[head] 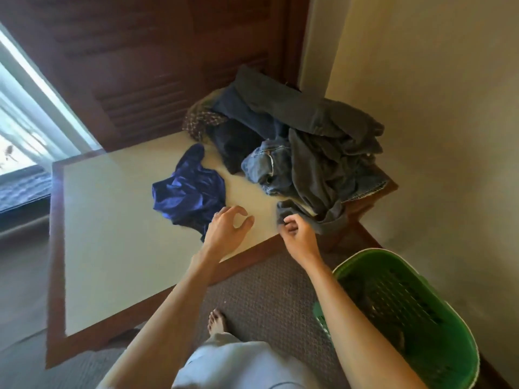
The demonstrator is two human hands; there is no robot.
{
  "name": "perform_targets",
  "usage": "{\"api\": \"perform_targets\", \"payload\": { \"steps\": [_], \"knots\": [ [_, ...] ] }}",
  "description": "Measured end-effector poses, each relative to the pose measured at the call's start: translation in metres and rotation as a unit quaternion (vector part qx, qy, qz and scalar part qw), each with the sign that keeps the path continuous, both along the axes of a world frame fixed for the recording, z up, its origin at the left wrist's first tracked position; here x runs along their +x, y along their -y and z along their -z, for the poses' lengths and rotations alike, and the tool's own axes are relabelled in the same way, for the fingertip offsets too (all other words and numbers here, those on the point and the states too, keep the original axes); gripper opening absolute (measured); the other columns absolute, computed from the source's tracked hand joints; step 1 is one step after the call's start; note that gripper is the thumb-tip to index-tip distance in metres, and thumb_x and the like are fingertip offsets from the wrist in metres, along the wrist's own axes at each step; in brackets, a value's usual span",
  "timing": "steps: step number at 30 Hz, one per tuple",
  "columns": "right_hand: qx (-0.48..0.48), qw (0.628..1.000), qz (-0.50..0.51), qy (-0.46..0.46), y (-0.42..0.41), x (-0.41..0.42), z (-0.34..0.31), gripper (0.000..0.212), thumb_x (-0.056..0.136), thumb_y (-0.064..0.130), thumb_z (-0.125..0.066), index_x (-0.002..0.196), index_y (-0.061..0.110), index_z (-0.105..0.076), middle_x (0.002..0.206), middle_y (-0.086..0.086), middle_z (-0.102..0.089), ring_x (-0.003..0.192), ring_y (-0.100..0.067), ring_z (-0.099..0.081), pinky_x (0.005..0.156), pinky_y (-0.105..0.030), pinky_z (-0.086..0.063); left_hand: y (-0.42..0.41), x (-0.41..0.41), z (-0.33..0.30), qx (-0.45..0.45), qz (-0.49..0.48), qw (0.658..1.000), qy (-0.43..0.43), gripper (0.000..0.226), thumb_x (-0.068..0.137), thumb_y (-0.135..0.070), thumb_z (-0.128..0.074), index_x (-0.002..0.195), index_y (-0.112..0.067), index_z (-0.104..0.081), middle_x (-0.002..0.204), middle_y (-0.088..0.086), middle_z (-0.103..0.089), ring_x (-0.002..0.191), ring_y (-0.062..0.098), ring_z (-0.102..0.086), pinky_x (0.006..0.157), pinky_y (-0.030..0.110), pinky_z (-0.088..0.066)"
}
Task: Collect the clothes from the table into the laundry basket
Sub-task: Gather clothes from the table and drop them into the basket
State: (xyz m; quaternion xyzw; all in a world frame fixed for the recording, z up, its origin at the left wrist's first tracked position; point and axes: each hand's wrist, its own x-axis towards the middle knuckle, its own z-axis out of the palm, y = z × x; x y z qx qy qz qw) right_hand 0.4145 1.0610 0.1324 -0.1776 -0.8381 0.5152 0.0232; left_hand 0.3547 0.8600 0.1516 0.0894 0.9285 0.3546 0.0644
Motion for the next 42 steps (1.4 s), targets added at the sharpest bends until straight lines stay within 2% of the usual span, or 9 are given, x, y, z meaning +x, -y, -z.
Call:
{"api": "perform_targets", "payload": {
  "steps": [7, 13, 18, 24, 28, 31, 35, 38, 42],
  "knots": [
    [0.020, 0.999, -0.039, -0.001, 0.075, -0.089, 0.016, 0.021, 0.091, 0.019, -0.070, 0.107, 0.006, -0.064, 0.090, -0.002, -0.063, 0.080, -0.015, -0.061, 0.075, -0.032, -0.052, 0.074, -0.082, 0.020, -0.057, 0.013, 0.998, -0.004, 0.031, 0.085, -0.052, -0.070, 0.112, -0.038, -0.067, 0.134, -0.007, -0.058, 0.121, 0.027, -0.052, 0.098, 0.048, -0.045],
    [0.009, 0.999, -0.034, 0.014, 0.100, -0.149, 0.021, 0.018, 0.091, 0.015, -0.068, 0.107, 0.008, -0.062, 0.090, 0.000, -0.062, 0.076, -0.001, -0.057, 0.065, -0.008, -0.042, 0.099, -0.137, 0.019, -0.124, 0.018, 0.991, 0.045, 0.054, 0.083, -0.062, -0.068, 0.131, -0.043, -0.055, 0.152, -0.004, -0.042, 0.134, 0.032, -0.040, 0.106, 0.049, -0.040],
    [0.038, 0.998, -0.055, 0.002, 0.099, -0.211, 0.018, 0.027, 0.090, 0.019, -0.069, 0.114, 0.012, -0.060, 0.106, -0.006, -0.062, 0.094, -0.021, -0.063, 0.079, -0.032, -0.055, 0.106, -0.162, 0.053, -0.127, 0.004, 0.982, 0.138, 0.093, 0.071, -0.084, -0.059, 0.151, -0.052, -0.023, 0.168, 0.002, -0.013, 0.151, 0.040, -0.016, 0.115, 0.067, -0.027],
    [0.212, 0.972, -0.063, -0.075, 0.087, -0.315, -0.011, 0.071, 0.077, 0.035, -0.081, 0.138, 0.016, -0.050, 0.139, -0.013, -0.049, 0.125, -0.032, -0.046, 0.093, -0.046, -0.048, 0.089, -0.176, 0.081, -0.089, -0.033, 0.978, 0.186, 0.099, 0.078, -0.082, -0.056, 0.157, -0.051, -0.003, 0.169, -0.001, 0.012, 0.155, 0.035, 0.014, 0.118, 0.071, -0.010],
    [0.353, 0.922, -0.145, 0.061, 0.082, -0.375, -0.009, 0.097, 0.076, 0.056, -0.076, 0.154, 0.028, -0.026, 0.163, -0.014, -0.018, 0.144, -0.037, -0.025, 0.110, -0.055, -0.031, 0.102, -0.196, 0.094, -0.121, -0.074, 0.973, 0.184, 0.095, 0.086, -0.071, -0.057, 0.159, -0.045, -0.003, 0.169, -0.003, 0.017, 0.154, 0.030, 0.021, 0.119, 0.071, -0.010],
    [0.438, 0.869, -0.201, 0.112, 0.089, -0.388, 0.009, 0.094, 0.082, 0.053, -0.071, 0.157, 0.029, -0.020, 0.165, -0.017, -0.014, 0.145, -0.039, -0.023, 0.112, -0.055, -0.027, 0.125, -0.209, 0.102, -0.146, -0.119, 0.965, 0.185, 0.093, 0.089, -0.066, -0.058, 0.160, -0.042, -0.004, 0.169, -0.003, 0.018, 0.153, 0.031, 0.022, 0.119, 0.070, -0.007],
    [0.495, 0.839, -0.205, 0.090, 0.097, -0.401, 0.025, 0.083, 0.082, 0.044, -0.070, 0.152, 0.024, -0.030, 0.153, -0.020, -0.035, 0.134, -0.038, -0.034, 0.105, -0.051, -0.031, 0.153, -0.221, 0.103, -0.142, -0.193, 0.953, 0.188, 0.089, 0.090, -0.062, -0.061, 0.160, -0.041, -0.010, 0.169, -0.003, 0.014, 0.155, 0.031, 0.017, 0.119, 0.070, -0.007],
    [0.483, 0.847, -0.219, 0.044, 0.087, -0.417, 0.031, 0.073, 0.082, 0.031, -0.074, 0.145, 0.022, -0.038, 0.142, -0.022, -0.040, 0.122, -0.038, -0.047, 0.099, -0.047, -0.041, 0.157, -0.226, 0.106, -0.146, -0.213, 0.948, 0.185, 0.087, 0.090, -0.060, -0.061, 0.160, -0.039, -0.014, 0.169, -0.003, 0.014, 0.154, 0.030, 0.018, 0.118, 0.071, -0.008],
    [0.348, 0.903, -0.246, 0.059, 0.075, -0.438, 0.027, 0.056, 0.092, 0.020, -0.063, 0.144, 0.021, -0.042, 0.144, -0.016, -0.048, 0.121, -0.036, -0.058, 0.094, -0.045, -0.053, 0.149, -0.231, 0.106, -0.149, -0.233, 0.943, 0.187, 0.084, 0.091, -0.060, -0.060, 0.159, -0.039, -0.017, 0.169, -0.003, 0.012, 0.154, 0.029, 0.020, 0.116, 0.073, -0.006]
  ]
}}
